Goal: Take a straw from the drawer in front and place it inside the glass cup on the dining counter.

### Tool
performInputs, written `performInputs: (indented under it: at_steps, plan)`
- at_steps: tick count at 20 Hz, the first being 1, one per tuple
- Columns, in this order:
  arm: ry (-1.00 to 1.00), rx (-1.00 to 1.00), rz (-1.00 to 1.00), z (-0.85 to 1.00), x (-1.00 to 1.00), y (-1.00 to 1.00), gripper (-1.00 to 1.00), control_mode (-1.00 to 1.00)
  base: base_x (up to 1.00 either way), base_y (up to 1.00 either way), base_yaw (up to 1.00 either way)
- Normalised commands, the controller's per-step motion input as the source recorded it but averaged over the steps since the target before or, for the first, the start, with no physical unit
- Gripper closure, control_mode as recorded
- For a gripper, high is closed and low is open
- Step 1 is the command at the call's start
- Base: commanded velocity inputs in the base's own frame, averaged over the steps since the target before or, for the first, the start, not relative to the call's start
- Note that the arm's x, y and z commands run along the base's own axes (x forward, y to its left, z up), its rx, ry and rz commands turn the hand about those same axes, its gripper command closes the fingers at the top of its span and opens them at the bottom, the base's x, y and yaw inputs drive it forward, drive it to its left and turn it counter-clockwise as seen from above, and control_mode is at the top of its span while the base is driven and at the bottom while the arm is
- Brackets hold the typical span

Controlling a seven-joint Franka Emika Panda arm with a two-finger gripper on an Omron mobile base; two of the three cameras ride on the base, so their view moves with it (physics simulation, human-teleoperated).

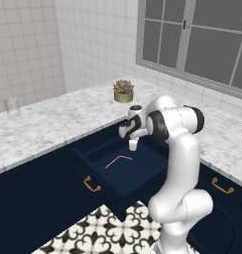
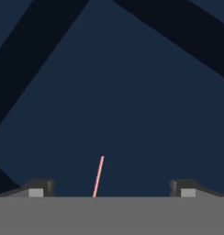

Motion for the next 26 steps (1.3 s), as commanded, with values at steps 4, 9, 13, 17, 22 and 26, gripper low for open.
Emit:
performInputs:
  at_steps: [4,9,13,17,22,26]
  plan:
    - [-0.02,0.04,-0.31,-0.10,-0.15,0.30,-1.00,-1.00,0.00,0.00,0.00]
    - [0.00,0.02,-0.29,-0.02,-0.20,0.49,-1.00,-1.00,0.00,0.00,0.00]
    - [0.00,0.00,-0.21,-0.12,-0.23,0.57,-1.00,-1.00,0.00,0.00,0.00]
    - [0.01,-0.01,-0.15,-0.29,-0.04,0.83,-1.00,-1.00,0.00,0.00,0.00]
    - [-0.01,-0.13,-0.15,-0.33,0.08,0.82,-1.00,-1.00,0.00,0.00,0.00]
    - [0.00,-0.11,-0.19,-0.13,0.00,0.61,-1.00,-1.00,0.00,0.00,0.00]
